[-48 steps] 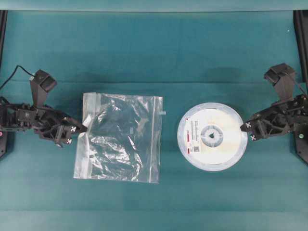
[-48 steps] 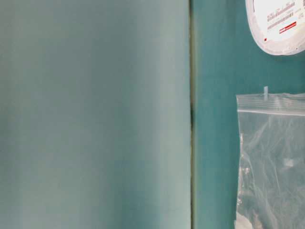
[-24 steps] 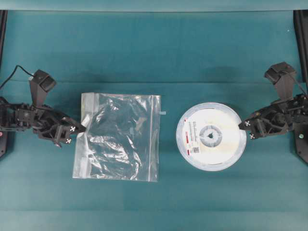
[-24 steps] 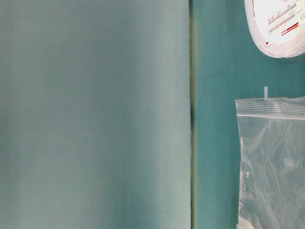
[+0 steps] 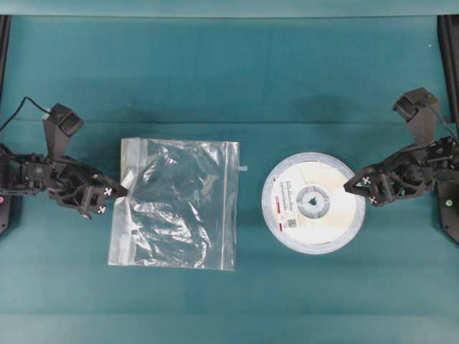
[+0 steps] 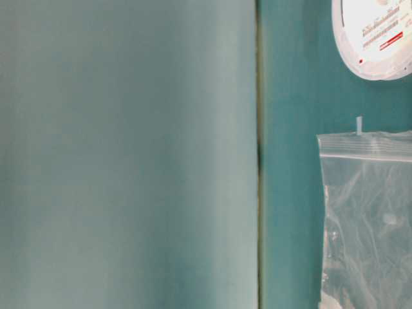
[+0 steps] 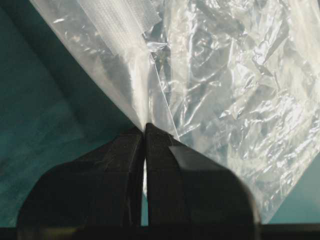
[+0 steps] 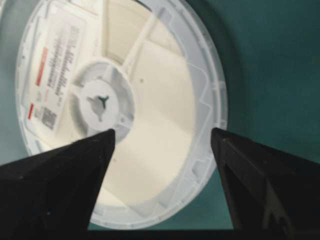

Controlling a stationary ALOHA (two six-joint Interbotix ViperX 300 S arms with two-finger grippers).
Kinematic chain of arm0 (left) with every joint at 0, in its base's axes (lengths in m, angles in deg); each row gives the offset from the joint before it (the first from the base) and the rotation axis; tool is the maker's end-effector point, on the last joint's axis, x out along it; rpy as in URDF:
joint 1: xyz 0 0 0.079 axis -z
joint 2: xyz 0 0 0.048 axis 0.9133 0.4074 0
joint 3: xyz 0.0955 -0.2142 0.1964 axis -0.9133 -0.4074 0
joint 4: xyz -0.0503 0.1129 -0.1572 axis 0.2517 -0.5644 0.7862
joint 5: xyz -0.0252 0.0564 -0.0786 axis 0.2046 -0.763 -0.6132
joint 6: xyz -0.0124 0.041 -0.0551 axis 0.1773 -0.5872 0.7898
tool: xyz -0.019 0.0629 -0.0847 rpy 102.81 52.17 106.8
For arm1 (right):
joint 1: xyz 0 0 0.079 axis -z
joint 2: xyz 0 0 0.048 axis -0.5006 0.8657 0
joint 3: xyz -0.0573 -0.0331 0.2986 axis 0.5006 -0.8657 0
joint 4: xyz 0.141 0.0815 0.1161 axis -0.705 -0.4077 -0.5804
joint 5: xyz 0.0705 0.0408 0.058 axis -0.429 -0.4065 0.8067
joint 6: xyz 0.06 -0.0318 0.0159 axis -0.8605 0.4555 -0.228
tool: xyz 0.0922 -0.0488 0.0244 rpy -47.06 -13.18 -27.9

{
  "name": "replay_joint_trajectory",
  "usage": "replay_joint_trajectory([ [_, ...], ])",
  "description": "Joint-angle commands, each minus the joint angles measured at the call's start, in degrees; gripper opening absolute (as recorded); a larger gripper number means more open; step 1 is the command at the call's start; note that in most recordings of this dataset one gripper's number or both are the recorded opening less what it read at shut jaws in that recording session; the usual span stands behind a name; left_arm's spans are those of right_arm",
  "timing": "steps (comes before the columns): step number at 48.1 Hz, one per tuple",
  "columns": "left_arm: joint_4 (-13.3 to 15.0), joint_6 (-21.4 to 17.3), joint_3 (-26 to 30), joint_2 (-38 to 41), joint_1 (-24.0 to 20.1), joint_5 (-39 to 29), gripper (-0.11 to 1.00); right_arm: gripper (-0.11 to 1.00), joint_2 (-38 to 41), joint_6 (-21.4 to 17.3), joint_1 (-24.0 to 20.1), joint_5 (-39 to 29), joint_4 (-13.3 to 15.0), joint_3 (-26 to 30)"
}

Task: Take out the reel from the clear zip bag.
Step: 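Slide the reel further right and set it on the table, then open both grippers, releasing the bag and the reel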

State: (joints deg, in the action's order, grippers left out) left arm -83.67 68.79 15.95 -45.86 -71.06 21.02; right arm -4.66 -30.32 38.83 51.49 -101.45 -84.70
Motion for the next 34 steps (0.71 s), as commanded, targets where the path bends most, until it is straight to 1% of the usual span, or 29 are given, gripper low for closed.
replay_joint_trajectory([
  [1,-0.2,-0.1,0.3,-0.6,-0.1,0.2,-0.01,0.93,-0.5,-0.3,0.1,0.4,0.1,0.7],
  [23,-0.2,0.0,0.0,-1.1,-0.1,0.2,0.00,0.93,-3.4,-0.3,0.2,0.2,0.3,0.6],
  [26,-0.2,0.0,0.0,-1.1,-0.1,0.2,0.05,0.93,-3.8,-0.3,0.2,0.2,0.3,0.4],
  [28,-0.2,0.0,-0.1,-1.1,-0.1,0.2,0.11,0.93,-4.0,-0.3,0.2,0.2,0.3,0.4],
  [31,-0.2,0.0,0.0,-1.1,-0.1,0.2,0.24,0.93,-4.2,-0.3,0.2,0.1,0.3,0.4],
  [34,-0.2,0.0,0.0,-1.1,-0.1,0.2,0.42,0.93,-4.4,-0.3,0.2,0.2,0.3,0.4],
])
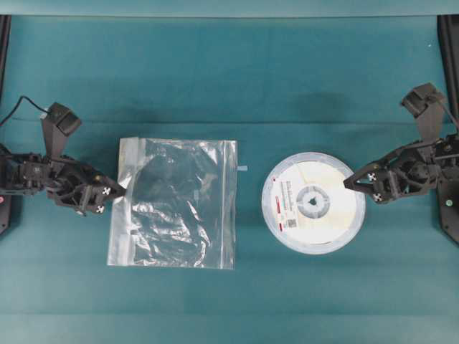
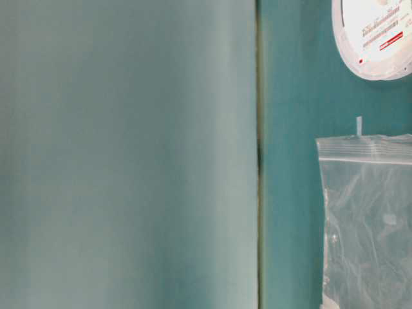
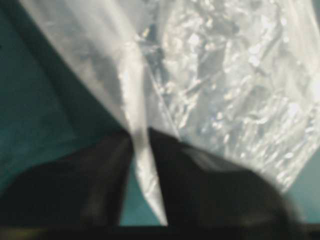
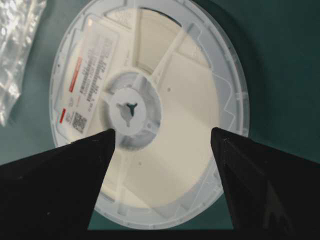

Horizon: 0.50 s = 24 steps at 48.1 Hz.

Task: Take out the reel from the clear zip bag.
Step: 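Open both grippers, releasing the bag and the reel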

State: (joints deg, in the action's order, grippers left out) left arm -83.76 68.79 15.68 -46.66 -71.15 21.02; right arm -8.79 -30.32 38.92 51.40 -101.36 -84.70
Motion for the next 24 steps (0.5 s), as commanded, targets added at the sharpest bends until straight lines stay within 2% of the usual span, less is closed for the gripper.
replay_joint_trajectory([
  [1,-0.1,-0.1,0.3,-0.4,0.0,0.2,0.48,0.93,-0.4,-0.3,0.1,0.2,0.2,0.4],
  [6,-0.1,-0.2,0.3,-0.4,0.1,0.0,0.78,0.93,-0.5,-0.3,0.1,0.2,0.3,0.4],
  [10,-0.1,-0.3,0.3,-0.4,0.1,-1.1,0.94,0.93,-0.5,-0.2,0.1,0.1,0.4,0.4],
  [24,-0.1,-0.3,0.3,-1.6,0.1,-1.6,0.93,0.93,-0.9,-0.1,0.1,0.1,0.6,0.6],
])
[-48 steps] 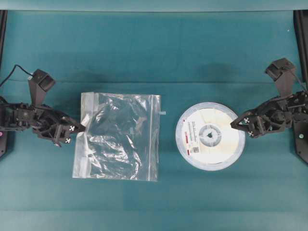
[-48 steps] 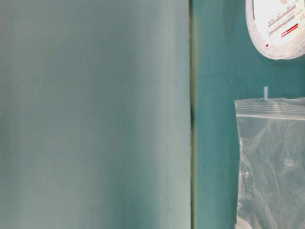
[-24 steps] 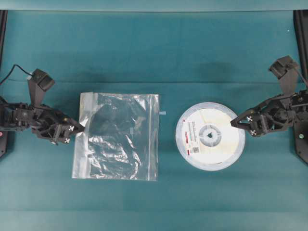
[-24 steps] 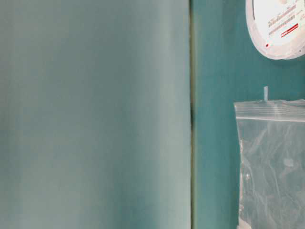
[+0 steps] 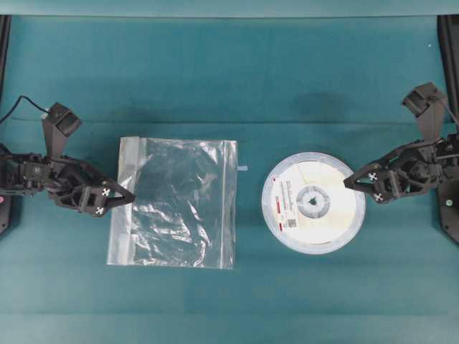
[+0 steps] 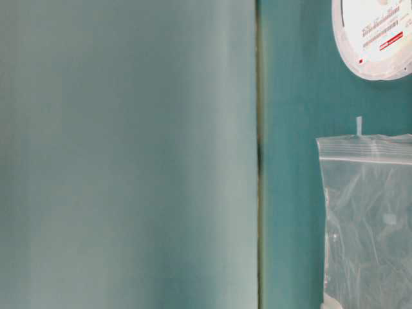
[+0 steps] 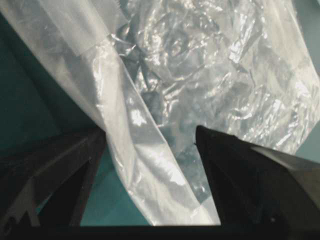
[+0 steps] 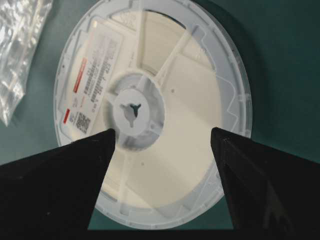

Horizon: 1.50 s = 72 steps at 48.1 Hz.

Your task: Take out the reel from the clear zip bag.

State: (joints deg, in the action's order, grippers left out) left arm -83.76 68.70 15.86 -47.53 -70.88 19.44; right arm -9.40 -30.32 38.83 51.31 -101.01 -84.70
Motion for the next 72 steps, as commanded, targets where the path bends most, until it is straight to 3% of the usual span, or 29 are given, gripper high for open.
replay_joint_trajectory([
  [1,-0.1,-0.2,0.1,-1.0,-0.3,-0.1,0.93,0.93,-0.4,-0.1,0.1,0.2,0.5,0.6],
  [8,-0.6,-1.1,0.4,-3.5,0.3,-1.6,0.93,0.93,-1.4,0.0,0.2,0.1,2.5,0.9],
  [22,-0.6,-4.9,2.1,-14.2,0.7,-12.0,0.93,0.93,-5.5,0.1,0.0,-0.8,6.0,3.0],
  [32,-0.6,-8.6,2.2,-22.2,0.7,-14.7,0.93,0.93,-8.1,0.2,-0.8,-1.8,8.3,5.1],
  [48,-0.7,-14.2,4.1,-32.6,0.7,-18.9,0.93,0.93,-9.1,0.4,-5.9,-1.8,12.0,8.9],
  [59,-0.6,-18.4,5.5,-37.0,0.8,-22.2,0.93,0.93,-9.2,0.4,-6.3,-1.8,13.9,10.7],
  [72,-0.7,-20.8,5.7,-40.2,0.8,-22.9,0.93,0.93,-10.2,0.4,-6.9,-2.4,18.5,14.2],
])
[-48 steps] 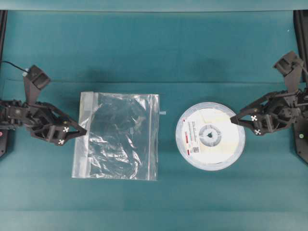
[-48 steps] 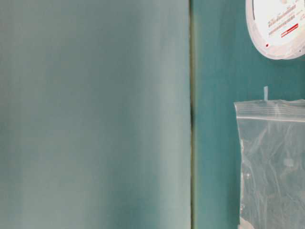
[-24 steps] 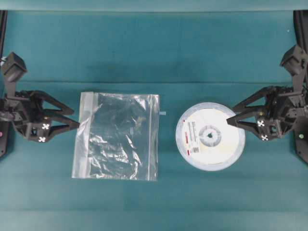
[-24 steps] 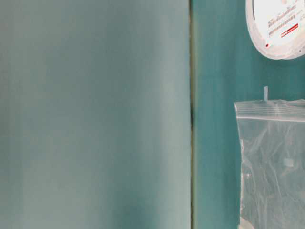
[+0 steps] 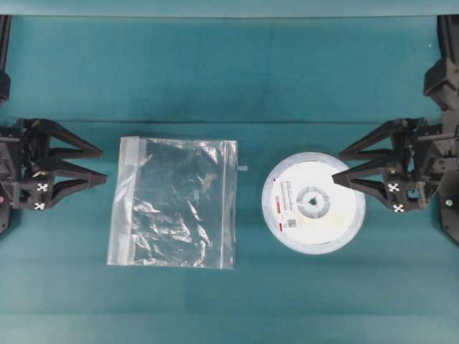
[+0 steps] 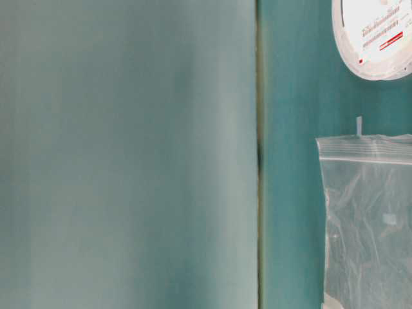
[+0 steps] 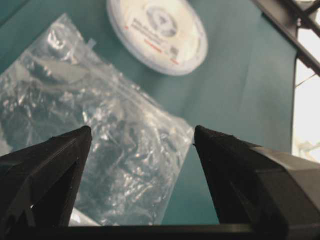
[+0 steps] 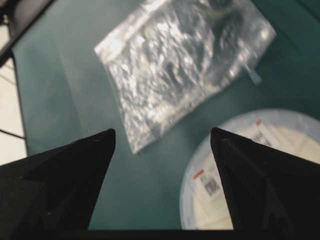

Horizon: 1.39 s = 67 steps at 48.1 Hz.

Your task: Take out the reel from the clear zip bag.

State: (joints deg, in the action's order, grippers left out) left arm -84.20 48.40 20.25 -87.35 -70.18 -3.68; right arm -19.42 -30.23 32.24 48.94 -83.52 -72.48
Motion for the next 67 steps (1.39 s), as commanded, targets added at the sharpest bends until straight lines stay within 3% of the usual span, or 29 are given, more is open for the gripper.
replay_joint_trajectory([
  [1,-0.2,-0.7,1.4,-0.5,0.0,0.3,0.93,0.93,-0.3,0.3,-0.4,-0.1,1.2,2.0],
  [19,-0.2,-5.9,2.5,-3.7,0.0,0.3,0.92,0.93,-3.7,1.1,-0.4,-0.5,3.9,2.0],
  [31,-0.2,-9.1,2.7,-4.6,0.0,0.3,0.92,0.93,-4.6,2.0,-0.7,-0.7,3.9,2.1],
  [67,-0.3,-9.4,2.7,-4.7,0.1,0.3,0.92,0.93,-4.2,2.5,-0.8,-0.8,4.0,1.9],
])
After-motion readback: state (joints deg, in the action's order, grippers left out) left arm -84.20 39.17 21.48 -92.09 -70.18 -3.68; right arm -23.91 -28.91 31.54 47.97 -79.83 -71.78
